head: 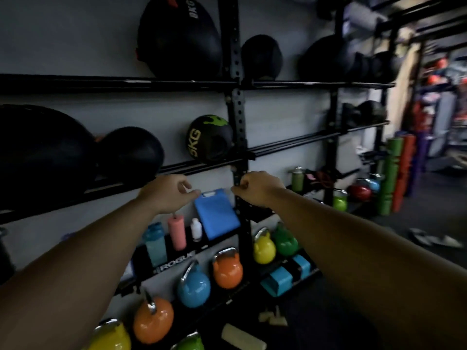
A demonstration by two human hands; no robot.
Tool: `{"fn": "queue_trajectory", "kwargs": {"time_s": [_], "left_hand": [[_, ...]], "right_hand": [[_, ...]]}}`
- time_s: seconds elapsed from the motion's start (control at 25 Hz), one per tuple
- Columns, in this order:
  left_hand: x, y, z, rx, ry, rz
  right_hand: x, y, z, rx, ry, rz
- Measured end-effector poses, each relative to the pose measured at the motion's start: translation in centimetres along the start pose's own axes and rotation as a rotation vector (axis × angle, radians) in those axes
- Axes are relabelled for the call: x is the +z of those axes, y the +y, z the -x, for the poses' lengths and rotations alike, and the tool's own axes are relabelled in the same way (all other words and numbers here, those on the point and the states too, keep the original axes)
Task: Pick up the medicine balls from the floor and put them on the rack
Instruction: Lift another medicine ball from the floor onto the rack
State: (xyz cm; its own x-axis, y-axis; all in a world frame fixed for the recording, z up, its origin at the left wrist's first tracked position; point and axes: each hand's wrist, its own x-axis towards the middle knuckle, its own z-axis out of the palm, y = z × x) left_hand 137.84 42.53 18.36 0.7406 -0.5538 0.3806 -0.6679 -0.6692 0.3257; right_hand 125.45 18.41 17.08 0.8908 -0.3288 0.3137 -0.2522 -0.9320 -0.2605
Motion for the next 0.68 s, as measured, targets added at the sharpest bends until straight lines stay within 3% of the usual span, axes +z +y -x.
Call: {"fn": "queue_trajectory", "kwargs": {"time_s": [0.36, 0.68], "left_hand": [[10.8, 20.3, 5.7, 0.296, -0.266, 0.154], [22.1, 43.9, 14.7, 0.527, -0.503, 0.233]], "right_hand": [[-6.4, 15.1, 19.3, 0.370, 0.029, 0.040], [-14.2, 32.6, 41.3, 0.732, 0.033, 0.070]]}}
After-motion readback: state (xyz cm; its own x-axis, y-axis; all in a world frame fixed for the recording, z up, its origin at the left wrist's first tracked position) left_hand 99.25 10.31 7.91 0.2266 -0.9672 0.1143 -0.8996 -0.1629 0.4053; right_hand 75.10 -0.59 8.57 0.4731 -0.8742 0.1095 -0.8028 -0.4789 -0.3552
